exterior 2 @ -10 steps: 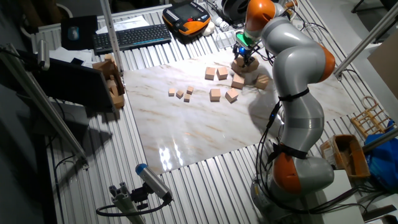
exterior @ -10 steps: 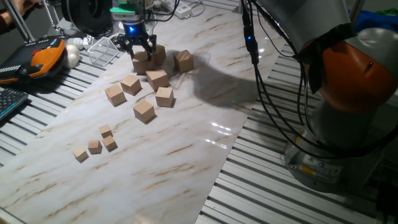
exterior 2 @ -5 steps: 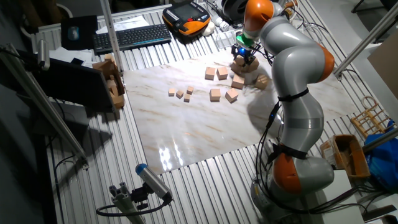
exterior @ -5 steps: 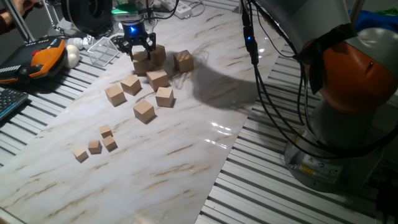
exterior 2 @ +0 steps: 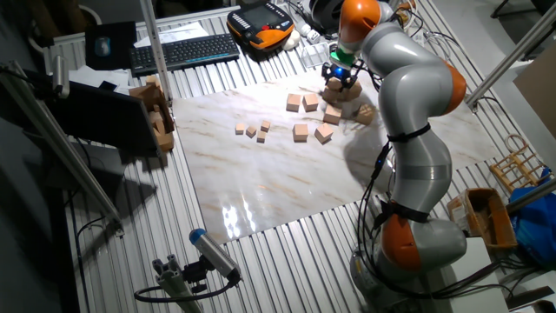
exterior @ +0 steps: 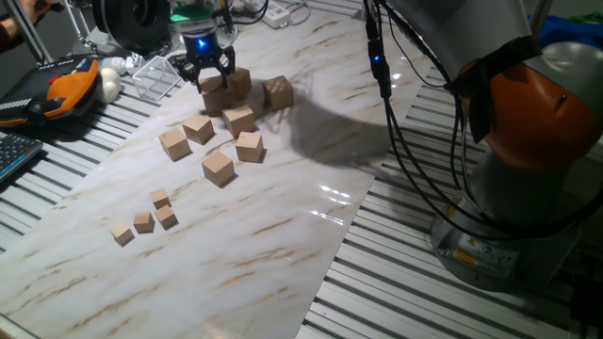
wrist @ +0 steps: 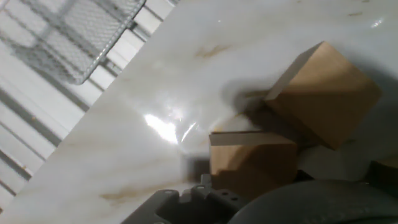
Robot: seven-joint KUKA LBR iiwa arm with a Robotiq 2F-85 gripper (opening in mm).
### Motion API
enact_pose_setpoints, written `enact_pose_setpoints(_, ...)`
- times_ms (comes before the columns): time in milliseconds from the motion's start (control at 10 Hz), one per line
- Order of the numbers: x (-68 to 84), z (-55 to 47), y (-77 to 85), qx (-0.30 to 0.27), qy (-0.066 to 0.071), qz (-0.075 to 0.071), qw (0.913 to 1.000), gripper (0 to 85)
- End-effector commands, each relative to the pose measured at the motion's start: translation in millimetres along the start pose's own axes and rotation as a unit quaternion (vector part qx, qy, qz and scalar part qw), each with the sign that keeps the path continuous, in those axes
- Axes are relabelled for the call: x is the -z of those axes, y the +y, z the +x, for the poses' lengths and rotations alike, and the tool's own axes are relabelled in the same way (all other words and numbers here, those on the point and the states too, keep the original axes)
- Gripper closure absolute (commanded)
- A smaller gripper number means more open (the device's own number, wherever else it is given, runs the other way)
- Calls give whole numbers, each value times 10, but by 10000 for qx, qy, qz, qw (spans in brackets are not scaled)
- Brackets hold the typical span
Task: Stack the blocks into a cross shape
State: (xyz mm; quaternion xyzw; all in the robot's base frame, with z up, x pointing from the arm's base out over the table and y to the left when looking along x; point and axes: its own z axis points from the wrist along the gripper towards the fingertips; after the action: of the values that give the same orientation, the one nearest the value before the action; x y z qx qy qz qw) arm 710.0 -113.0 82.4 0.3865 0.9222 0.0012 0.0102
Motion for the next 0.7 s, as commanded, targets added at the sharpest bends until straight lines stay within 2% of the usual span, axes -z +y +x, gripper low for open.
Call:
enact_pose_setpoints(0,4,-1,4,1222,-19,-42,9925,850)
enact_pose_setpoints(200,16,-6,8,1754,-106,-54,9844,850)
enact_pose_setpoints(300,26,-11,10,2094,-152,-25,9777,850)
enact_pose_setpoints(600,35,-21,-6,2758,-143,106,9611,850)
